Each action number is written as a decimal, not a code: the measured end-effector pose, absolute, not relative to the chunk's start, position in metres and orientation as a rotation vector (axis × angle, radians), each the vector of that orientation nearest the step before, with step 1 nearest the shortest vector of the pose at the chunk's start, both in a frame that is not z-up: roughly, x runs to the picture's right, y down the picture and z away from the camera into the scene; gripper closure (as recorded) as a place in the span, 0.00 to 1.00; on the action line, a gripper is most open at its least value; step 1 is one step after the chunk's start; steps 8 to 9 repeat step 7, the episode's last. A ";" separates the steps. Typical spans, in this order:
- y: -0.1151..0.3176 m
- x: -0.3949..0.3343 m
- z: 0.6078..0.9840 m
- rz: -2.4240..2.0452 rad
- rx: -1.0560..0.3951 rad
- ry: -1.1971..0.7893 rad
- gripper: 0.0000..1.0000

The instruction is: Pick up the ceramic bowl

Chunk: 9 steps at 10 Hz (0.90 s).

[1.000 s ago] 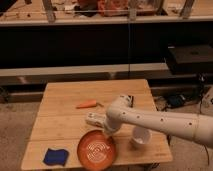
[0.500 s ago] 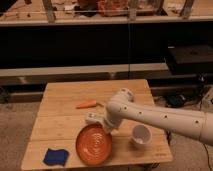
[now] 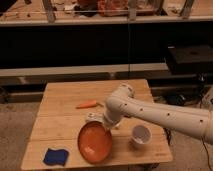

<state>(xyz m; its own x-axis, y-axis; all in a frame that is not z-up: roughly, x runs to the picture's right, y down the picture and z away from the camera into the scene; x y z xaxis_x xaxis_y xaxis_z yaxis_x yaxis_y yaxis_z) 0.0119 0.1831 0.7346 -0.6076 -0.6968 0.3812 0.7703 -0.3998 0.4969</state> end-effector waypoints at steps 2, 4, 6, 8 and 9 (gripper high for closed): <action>0.179 0.009 0.732 -2.091 -0.122 -0.804 0.97; 0.173 0.006 0.726 -2.109 -0.109 -0.797 0.97; 0.166 0.004 0.721 -2.123 -0.097 -0.791 0.97; 0.165 0.003 0.720 -2.129 -0.093 -0.789 0.97; 0.165 0.003 0.720 -2.129 -0.093 -0.789 0.97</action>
